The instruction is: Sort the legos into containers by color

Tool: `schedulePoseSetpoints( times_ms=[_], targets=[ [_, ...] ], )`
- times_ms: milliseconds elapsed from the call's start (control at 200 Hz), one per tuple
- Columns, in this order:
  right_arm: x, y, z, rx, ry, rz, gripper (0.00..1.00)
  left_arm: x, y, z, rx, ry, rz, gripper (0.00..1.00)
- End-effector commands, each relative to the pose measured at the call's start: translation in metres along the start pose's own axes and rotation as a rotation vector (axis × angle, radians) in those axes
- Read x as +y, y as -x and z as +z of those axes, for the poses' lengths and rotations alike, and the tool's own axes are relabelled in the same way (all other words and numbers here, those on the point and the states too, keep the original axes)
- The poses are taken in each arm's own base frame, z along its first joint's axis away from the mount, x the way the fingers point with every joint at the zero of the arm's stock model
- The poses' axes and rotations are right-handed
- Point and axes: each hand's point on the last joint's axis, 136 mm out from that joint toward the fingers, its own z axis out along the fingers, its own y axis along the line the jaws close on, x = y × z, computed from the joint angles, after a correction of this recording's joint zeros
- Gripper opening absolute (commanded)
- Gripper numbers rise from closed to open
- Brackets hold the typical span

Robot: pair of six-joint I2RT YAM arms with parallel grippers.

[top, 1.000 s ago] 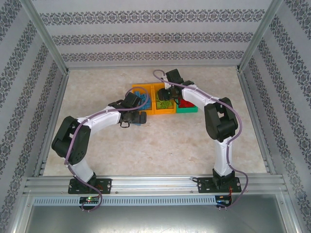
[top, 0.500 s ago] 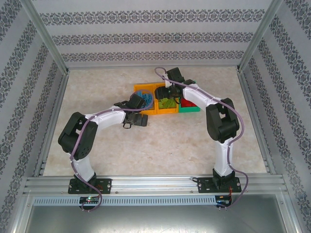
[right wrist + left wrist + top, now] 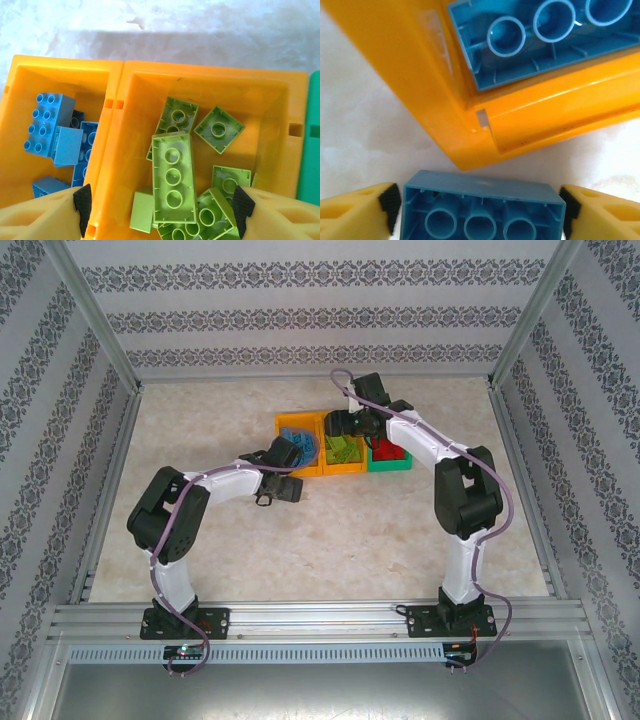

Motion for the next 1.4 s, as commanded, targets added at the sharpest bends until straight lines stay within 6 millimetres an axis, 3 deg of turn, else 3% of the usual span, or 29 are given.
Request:
schedulePoseSetpoints(
  times_ms=[0, 160, 335, 520, 679, 749, 874, 999, 1089, 1219, 1394],
  targets=[
    [-0.001, 0.003, -0.017, -0.024, 0.008, 0.016, 0.76, -0.007, 0.0, 0.006, -0.009, -0.009, 0.009, 0.71],
    [-0.004, 0.0, -0.031, -0.039, 0.0, 0.018, 0.77, 0.002, -0.008, -0.001, 0.015, 0.025, -0.022, 0.55],
    [-0.013, -0.006, -0.053, -0.08, -0.013, 0.038, 0.76, 0.022, -0.008, -0.034, -0.027, 0.091, -0.079, 0.47],
    [-0.035, -0.02, -0.081, -0.146, -0.083, 0.02, 0.79, 0.02, 0.021, -0.085, -0.162, 0.046, -0.106, 0.45],
    [-0.072, -0.039, -0.107, -0.241, -0.234, -0.035, 0.88, 0.008, 0.069, -0.111, -0.271, 0.012, -0.056, 0.46],
    [-0.09, -0.046, -0.117, -0.278, -0.29, -0.037, 0.91, 0.001, 0.09, -0.106, -0.284, 0.015, -0.026, 0.46],
    [-0.113, -0.056, -0.129, -0.322, -0.342, -0.023, 0.94, -0.01, 0.119, -0.08, -0.259, -0.004, -0.008, 0.46],
    [-0.124, -0.063, -0.136, -0.337, -0.361, -0.01, 0.96, -0.018, 0.136, -0.057, -0.238, -0.045, 0.001, 0.47],
    [-0.13, -0.066, -0.139, -0.335, -0.371, -0.003, 0.97, -0.014, 0.14, -0.042, -0.215, -0.039, -0.01, 0.51],
    [-0.134, -0.068, -0.138, -0.334, -0.375, -0.013, 0.98, -0.007, 0.141, -0.033, -0.198, -0.021, -0.023, 0.69],
    [-0.15, -0.076, -0.136, -0.38, -0.396, -0.023, 0.98, -0.007, 0.142, -0.051, -0.246, -0.053, -0.037, 0.97]
  ],
)
